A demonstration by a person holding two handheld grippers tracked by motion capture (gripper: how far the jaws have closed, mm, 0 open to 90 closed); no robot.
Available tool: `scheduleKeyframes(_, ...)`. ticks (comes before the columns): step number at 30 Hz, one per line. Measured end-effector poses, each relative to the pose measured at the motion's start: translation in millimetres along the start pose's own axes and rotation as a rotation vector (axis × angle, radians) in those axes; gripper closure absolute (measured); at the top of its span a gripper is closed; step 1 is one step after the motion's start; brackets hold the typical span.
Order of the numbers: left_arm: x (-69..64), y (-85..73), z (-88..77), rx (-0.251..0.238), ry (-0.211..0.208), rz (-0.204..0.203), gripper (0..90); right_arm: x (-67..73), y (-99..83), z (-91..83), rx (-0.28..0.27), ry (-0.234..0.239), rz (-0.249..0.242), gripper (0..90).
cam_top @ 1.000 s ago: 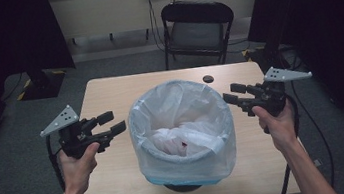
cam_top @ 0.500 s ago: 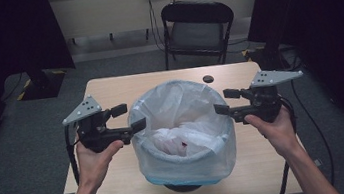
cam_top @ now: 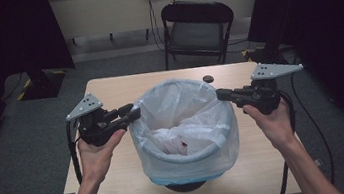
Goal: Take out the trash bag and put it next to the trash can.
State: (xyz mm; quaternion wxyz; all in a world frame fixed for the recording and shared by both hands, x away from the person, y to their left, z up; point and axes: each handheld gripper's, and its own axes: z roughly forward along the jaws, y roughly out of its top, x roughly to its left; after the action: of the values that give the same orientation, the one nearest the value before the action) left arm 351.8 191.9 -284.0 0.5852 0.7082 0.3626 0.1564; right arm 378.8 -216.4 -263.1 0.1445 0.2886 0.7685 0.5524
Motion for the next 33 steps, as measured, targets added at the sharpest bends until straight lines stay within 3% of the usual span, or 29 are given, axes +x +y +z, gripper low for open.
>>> scheduleKeyframes(4, 0.8, 2.6, -5.1, -0.008, -0.003, -0.005, 83.6, 3.1, 5.2, 3.1, -0.03, 0.044, 0.011, 90.0)
scheduleKeyframes(7, -1.5, 7.0, -10.7, -0.017, -0.039, 0.006, 89.9, 5.6, 10.7, 2.7, -0.063, 0.081, 0.028, 90.0)
scheduleKeyframes(11, -12.3, 16.4, -14.2, -0.036, -0.083, 0.025, 90.0, 9.1, 19.0, 1.0, -0.101, 0.125, 0.043, 90.0)
scheduleKeyframes(16, -36.8, 37.0, -7.3, -0.074, -0.139, 0.062, 90.0, 17.5, 31.1, 4.2, -0.116, 0.147, 0.036, 90.0)
scheduleKeyframes(17, -48.2, 46.5, -3.2, -0.081, -0.16, 0.086, 90.0, 23.5, 37.9, 7.1, -0.122, 0.17, 0.028, 90.0)
scheduleKeyframes(23, -69.7, 67.9, 6.6, -0.116, -0.212, 0.111, 90.0, 40.0, 53.6, 14.1, -0.142, 0.251, 0.013, 90.0)
scheduleKeyframes(25, -75.0, 76.8, 10.2, -0.149, -0.25, 0.101, 90.0, 53.5, 62.2, 13.7, -0.161, 0.311, -0.011, 90.0)
scheduleKeyframes(30, -76.0, 76.7, 16.9, -0.151, -0.292, 0.078, 90.0, 70.0, 65.4, 16.5, -0.124, 0.332, -0.066, 90.0)
scheduleKeyframes(32, -75.9, 74.3, 20.9, -0.15, -0.302, 0.063, 90.0, 71.2, 63.3, 21.0, -0.106, 0.34, -0.063, 90.0)
scheduleKeyframes(33, -75.5, 73.5, 22.9, -0.147, -0.304, 0.063, 90.0, 70.8, 61.8, 23.1, -0.106, 0.341, -0.056, 84.9)
